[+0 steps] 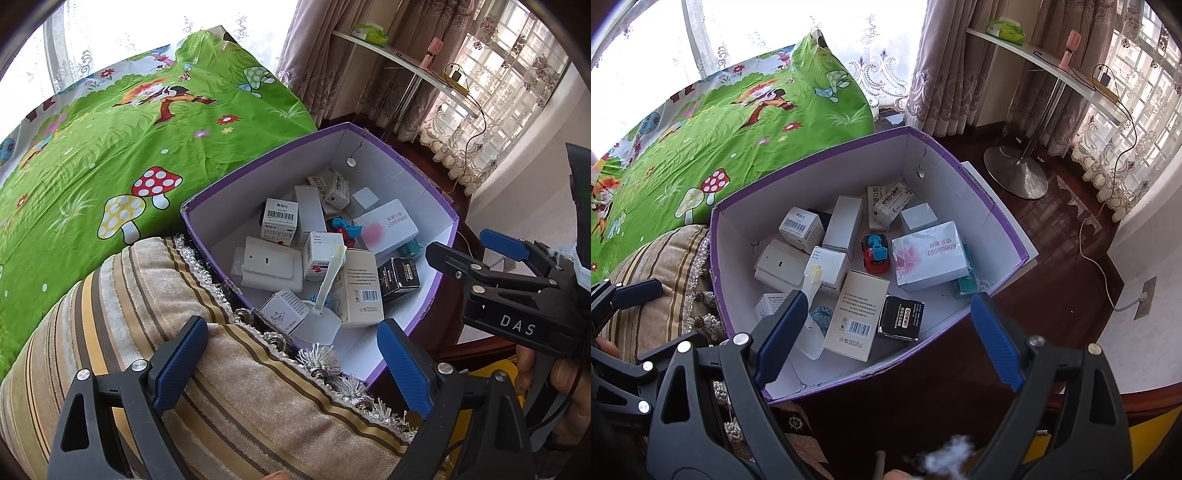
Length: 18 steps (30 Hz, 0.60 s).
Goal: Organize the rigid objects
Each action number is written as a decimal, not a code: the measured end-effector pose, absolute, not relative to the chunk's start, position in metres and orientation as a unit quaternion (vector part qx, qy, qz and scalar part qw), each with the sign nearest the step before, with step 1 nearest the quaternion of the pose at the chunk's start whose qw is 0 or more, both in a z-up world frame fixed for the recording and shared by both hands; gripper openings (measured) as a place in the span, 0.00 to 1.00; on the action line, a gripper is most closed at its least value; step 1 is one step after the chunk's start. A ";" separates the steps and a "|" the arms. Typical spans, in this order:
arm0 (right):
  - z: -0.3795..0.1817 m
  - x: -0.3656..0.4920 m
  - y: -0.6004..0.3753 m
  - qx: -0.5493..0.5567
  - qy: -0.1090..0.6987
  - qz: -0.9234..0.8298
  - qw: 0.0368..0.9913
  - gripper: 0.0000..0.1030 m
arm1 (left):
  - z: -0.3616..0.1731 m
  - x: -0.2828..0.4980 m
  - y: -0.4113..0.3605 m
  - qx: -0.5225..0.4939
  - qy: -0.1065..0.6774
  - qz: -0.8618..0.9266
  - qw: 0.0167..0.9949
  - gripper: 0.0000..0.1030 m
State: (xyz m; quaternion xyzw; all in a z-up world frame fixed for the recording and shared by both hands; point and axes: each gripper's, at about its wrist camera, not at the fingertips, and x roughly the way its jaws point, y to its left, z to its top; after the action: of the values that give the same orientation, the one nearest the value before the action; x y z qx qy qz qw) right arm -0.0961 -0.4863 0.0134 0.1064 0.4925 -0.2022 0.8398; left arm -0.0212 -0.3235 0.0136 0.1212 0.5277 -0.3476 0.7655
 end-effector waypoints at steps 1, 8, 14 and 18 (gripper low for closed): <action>0.013 -0.096 -0.486 0.106 0.493 -0.202 0.840 0.89 | 0.014 -0.021 -0.324 0.121 0.528 -0.348 0.765 0.91; 0.011 -0.097 -0.486 0.107 0.494 -0.202 0.839 0.89 | 0.013 -0.021 -0.324 0.121 0.528 -0.348 0.765 0.92; 0.009 -0.097 -0.485 0.108 0.494 -0.202 0.839 0.89 | 0.013 -0.021 -0.324 0.121 0.528 -0.347 0.766 0.92; 0.008 -0.097 -0.485 0.109 0.495 -0.201 0.838 0.89 | 0.014 -0.021 -0.324 0.121 0.528 -0.347 0.766 0.92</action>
State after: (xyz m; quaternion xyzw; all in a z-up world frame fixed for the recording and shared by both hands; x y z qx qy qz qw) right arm -0.0970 -0.4850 0.0082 0.1090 0.4949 -0.2011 0.8383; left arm -0.0206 -0.3239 0.0136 0.1211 0.5277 -0.3474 0.7656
